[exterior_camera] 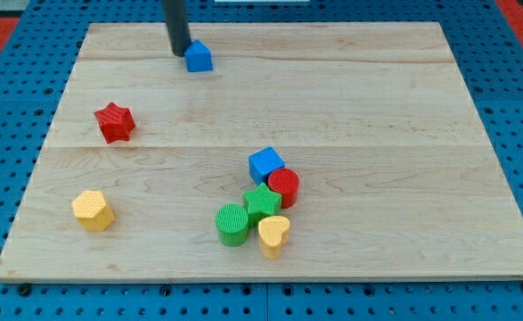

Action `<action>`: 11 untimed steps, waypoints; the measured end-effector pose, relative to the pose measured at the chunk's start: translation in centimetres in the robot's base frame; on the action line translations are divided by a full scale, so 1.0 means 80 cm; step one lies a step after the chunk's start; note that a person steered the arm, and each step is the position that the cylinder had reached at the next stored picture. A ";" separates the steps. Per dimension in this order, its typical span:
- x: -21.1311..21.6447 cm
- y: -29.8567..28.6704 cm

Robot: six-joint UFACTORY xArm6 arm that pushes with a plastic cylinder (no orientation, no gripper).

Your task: Slide the blue triangle to the top left of the blue cube

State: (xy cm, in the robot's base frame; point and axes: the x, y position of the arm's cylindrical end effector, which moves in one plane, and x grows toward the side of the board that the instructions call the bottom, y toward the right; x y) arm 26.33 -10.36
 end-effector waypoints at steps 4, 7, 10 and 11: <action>0.044 0.117; 0.183 0.151; 0.149 0.085; 0.155 0.060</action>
